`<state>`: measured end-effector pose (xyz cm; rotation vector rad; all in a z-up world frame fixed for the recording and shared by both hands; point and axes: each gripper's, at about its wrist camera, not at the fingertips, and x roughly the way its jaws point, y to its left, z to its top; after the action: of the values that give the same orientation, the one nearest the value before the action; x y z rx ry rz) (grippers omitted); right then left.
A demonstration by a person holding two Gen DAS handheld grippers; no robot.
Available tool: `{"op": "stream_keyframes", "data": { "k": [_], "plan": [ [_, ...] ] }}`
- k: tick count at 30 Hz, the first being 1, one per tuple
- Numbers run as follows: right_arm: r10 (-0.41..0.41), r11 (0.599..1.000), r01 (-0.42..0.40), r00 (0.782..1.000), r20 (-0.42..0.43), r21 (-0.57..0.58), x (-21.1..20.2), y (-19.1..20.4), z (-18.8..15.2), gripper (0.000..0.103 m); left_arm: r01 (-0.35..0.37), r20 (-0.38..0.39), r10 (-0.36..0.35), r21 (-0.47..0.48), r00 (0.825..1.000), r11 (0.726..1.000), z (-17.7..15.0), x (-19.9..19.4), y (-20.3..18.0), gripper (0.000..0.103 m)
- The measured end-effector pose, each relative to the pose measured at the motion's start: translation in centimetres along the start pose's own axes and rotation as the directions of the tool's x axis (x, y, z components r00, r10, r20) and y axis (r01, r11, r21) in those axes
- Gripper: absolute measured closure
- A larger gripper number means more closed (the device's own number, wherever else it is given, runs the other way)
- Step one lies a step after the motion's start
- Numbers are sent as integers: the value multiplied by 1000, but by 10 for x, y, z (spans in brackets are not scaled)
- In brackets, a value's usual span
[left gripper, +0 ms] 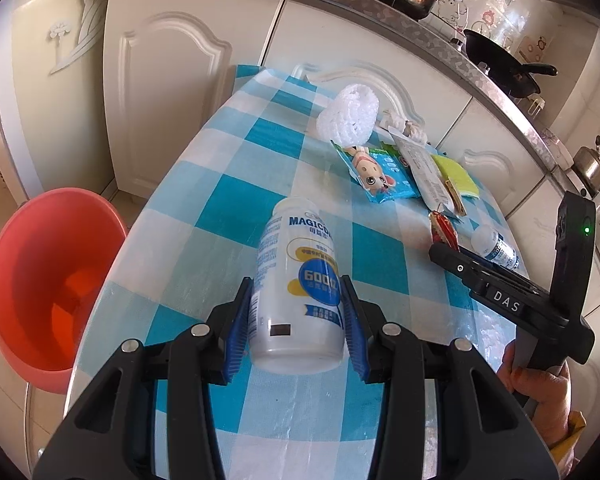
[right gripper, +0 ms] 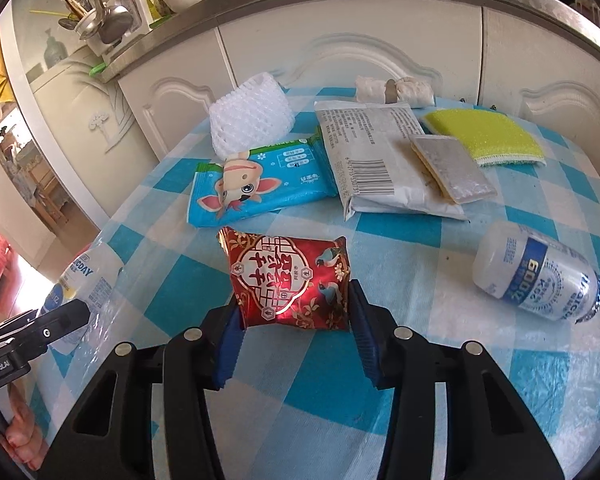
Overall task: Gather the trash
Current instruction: 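Grasp the red snack wrapper with the right gripper while the left gripper holds the bottle, then carry bottle and red wrapper over the red bucket and release both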
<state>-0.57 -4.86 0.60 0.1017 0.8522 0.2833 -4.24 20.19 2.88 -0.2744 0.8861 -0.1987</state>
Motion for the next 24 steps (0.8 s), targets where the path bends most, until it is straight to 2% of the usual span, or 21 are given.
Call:
{"op": "stream_keyframes", "data": {
  "k": [12, 19, 24],
  "plan": [
    [-31, 998, 30, 999, 16, 48, -33, -2, -24, 54, 12, 16, -12, 12, 1000, 1000, -15, -22, 14, 59],
    [-15, 999, 13, 999, 33, 43, -49, 12, -19, 54, 18, 44, -18, -9, 999, 1000, -16, -38, 34, 59],
    [36, 999, -37, 998, 44, 19, -54, 37, -9, 54, 7, 84, -4, -36, 996, 999, -14, -56, 55, 59]
  ]
}}
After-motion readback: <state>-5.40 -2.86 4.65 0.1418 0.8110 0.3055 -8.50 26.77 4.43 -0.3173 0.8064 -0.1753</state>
